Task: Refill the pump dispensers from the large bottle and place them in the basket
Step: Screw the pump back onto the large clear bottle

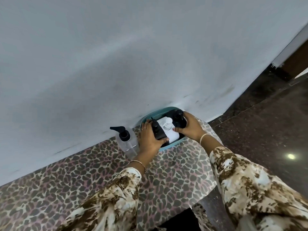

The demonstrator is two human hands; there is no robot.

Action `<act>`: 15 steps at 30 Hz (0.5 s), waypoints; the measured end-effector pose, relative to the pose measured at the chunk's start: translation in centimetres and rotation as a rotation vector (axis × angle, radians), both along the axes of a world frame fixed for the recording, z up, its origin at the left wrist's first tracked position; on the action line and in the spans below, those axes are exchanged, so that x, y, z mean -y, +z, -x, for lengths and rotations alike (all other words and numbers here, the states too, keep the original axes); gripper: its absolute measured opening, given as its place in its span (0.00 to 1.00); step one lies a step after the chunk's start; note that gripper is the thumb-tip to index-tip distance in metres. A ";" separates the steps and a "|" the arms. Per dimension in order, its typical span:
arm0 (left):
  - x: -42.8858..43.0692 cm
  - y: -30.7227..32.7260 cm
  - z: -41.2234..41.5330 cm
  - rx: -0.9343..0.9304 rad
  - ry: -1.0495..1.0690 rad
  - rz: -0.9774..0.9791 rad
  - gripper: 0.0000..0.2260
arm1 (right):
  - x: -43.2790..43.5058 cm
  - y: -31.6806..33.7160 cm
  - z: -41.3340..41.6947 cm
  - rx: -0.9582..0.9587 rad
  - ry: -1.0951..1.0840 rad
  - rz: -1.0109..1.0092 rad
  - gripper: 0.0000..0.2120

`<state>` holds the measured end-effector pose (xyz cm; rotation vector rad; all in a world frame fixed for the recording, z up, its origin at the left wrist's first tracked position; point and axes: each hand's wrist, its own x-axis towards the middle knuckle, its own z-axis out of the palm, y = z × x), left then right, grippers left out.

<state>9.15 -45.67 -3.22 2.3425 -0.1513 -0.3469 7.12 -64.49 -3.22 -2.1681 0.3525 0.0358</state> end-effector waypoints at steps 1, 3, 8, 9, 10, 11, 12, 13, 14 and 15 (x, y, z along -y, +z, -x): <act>0.0 -0.2 -0.1 -0.007 -0.004 -0.004 0.44 | 0.2 0.2 -0.2 -0.004 0.039 0.011 0.39; 0.1 -0.6 -0.1 -0.010 -0.006 -0.031 0.50 | 0.7 0.4 -0.3 -0.027 0.117 0.060 0.45; 0.2 -1.1 0.0 0.093 -0.018 -0.071 0.48 | 0.8 0.2 -0.1 -0.054 0.137 0.209 0.48; 0.2 -1.2 0.0 0.104 -0.007 -0.069 0.47 | 0.6 0.1 0.0 -0.038 0.118 0.233 0.48; 0.2 -1.2 0.0 0.110 0.001 -0.066 0.47 | 0.4 -0.1 0.0 -0.022 0.095 0.246 0.47; 0.3 -1.3 0.0 0.116 0.005 -0.060 0.47 | 0.1 -0.1 0.1 -0.009 0.075 0.244 0.47; 0.3 -1.2 0.0 0.118 0.005 -0.055 0.48 | -0.1 -0.2 0.3 0.000 0.059 0.232 0.46; 0.3 -1.3 0.0 0.119 0.002 -0.052 0.48 | -0.4 -0.3 0.3 0.011 0.049 0.212 0.46; 0.3 -1.3 -0.1 0.114 -0.002 -0.054 0.49 | -0.5 -0.4 0.4 0.018 0.039 0.177 0.44; 0.3 -1.4 -0.1 0.108 -0.009 -0.053 0.50 | -0.6 -0.5 0.4 0.024 0.027 0.131 0.42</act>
